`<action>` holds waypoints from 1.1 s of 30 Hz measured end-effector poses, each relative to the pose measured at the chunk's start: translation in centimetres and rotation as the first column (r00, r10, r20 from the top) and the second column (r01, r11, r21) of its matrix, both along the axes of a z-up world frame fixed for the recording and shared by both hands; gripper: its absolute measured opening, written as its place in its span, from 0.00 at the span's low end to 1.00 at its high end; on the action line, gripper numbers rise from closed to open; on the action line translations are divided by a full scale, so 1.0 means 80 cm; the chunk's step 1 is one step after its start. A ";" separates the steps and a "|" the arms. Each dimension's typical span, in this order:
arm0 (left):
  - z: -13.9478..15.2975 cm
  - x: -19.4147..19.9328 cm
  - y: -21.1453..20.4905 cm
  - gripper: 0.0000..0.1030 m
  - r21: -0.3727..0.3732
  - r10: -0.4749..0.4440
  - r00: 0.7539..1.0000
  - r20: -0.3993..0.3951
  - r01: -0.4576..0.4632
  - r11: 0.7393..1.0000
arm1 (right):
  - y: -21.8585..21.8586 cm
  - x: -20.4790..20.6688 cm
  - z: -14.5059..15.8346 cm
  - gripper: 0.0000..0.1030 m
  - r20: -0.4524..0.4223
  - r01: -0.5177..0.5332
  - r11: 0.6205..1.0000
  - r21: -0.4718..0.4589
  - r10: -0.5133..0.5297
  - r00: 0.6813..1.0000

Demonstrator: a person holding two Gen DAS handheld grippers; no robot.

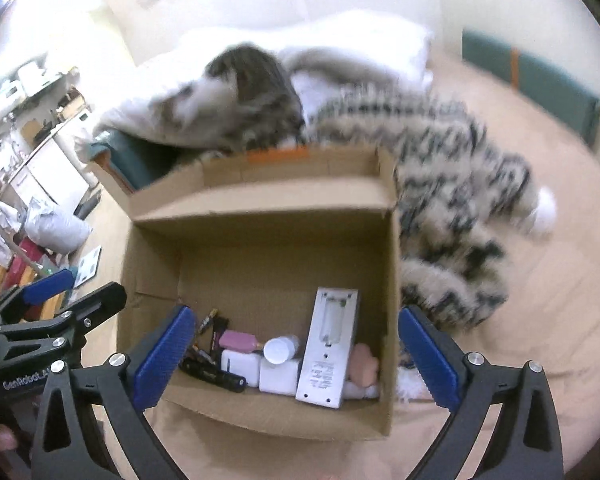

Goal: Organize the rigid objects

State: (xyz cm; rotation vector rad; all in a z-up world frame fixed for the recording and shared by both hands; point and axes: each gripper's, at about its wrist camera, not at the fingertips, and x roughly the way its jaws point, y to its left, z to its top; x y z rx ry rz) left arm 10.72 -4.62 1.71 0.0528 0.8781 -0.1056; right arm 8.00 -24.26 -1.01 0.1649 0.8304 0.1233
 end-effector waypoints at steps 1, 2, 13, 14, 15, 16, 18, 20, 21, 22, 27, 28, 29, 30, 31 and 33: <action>0.006 -0.012 0.004 0.93 0.006 0.006 1.000 0.029 -0.006 1.000 | 0.000 -0.010 0.006 1.00 0.024 0.003 1.000 -0.003 -0.003 1.000; 0.012 -0.024 0.008 0.93 0.014 0.017 0.998 0.059 -0.018 1.000 | 0.000 -0.020 0.011 1.00 0.042 0.004 1.000 0.002 -0.004 0.999; 0.011 -0.130 0.039 0.93 -0.007 0.070 0.982 0.175 -0.070 0.998 | 0.002 -0.106 0.007 1.00 0.087 0.013 0.999 0.052 -0.018 0.996; 0.008 -0.131 0.040 0.93 -0.021 0.076 0.984 0.162 -0.074 0.997 | 0.003 -0.112 0.006 1.00 0.093 0.012 0.998 0.056 -0.017 0.996; 0.005 -0.134 0.041 0.93 -0.037 0.079 0.986 0.145 -0.075 0.997 | 0.004 -0.115 0.005 1.00 0.091 0.006 0.998 0.061 -0.012 0.996; 0.003 -0.135 0.041 0.93 -0.050 0.074 0.988 0.132 -0.068 0.996 | 0.005 -0.118 0.003 1.00 0.089 -0.003 0.998 0.068 -0.003 0.996; 0.000 -0.138 0.038 0.94 -0.064 0.054 0.991 0.123 -0.046 0.997 | 0.007 -0.122 0.001 1.00 0.091 0.000 0.998 0.062 -0.006 0.996; 0.000 -0.140 0.035 0.99 -0.049 0.041 0.990 0.137 -0.035 0.998 | 0.004 -0.126 0.001 1.00 0.099 0.016 0.998 0.060 -0.022 0.995; 0.000 -0.141 0.033 1.00 -0.046 0.044 0.989 0.144 -0.037 0.998 | 0.002 -0.127 0.001 1.00 0.101 0.027 0.998 0.061 -0.033 0.994; 0.000 -0.140 0.033 1.00 -0.050 0.047 0.988 0.149 -0.040 0.998 | -0.001 -0.127 0.001 1.00 0.103 0.039 0.997 0.061 -0.045 0.994; -0.003 -0.132 0.040 1.00 -0.078 0.074 0.989 0.130 -0.064 0.995 | -0.012 -0.123 -0.004 1.00 0.096 0.080 0.995 0.063 -0.086 0.992; -0.004 -0.130 0.042 1.00 -0.075 0.078 0.989 0.127 -0.069 0.995 | -0.013 -0.122 -0.004 1.00 0.095 0.085 0.994 0.063 -0.090 0.991; -0.004 -0.129 0.042 1.00 -0.073 0.083 0.989 0.126 -0.074 0.995 | -0.014 -0.121 -0.005 1.00 0.093 0.086 0.994 0.062 -0.092 0.991; -0.005 -0.127 0.043 1.00 -0.070 0.087 0.989 0.124 -0.079 0.994 | -0.014 -0.120 -0.006 1.00 0.088 0.086 0.994 0.062 -0.091 0.992; -0.006 -0.127 0.044 1.00 -0.066 0.089 0.989 0.122 -0.081 0.995 | -0.014 -0.118 -0.007 1.00 0.085 0.084 0.994 0.065 -0.090 0.992; -0.009 -0.126 0.044 1.00 -0.053 0.088 0.990 0.113 -0.083 0.995 | -0.016 -0.118 -0.007 1.00 0.085 0.086 0.994 0.070 -0.092 0.992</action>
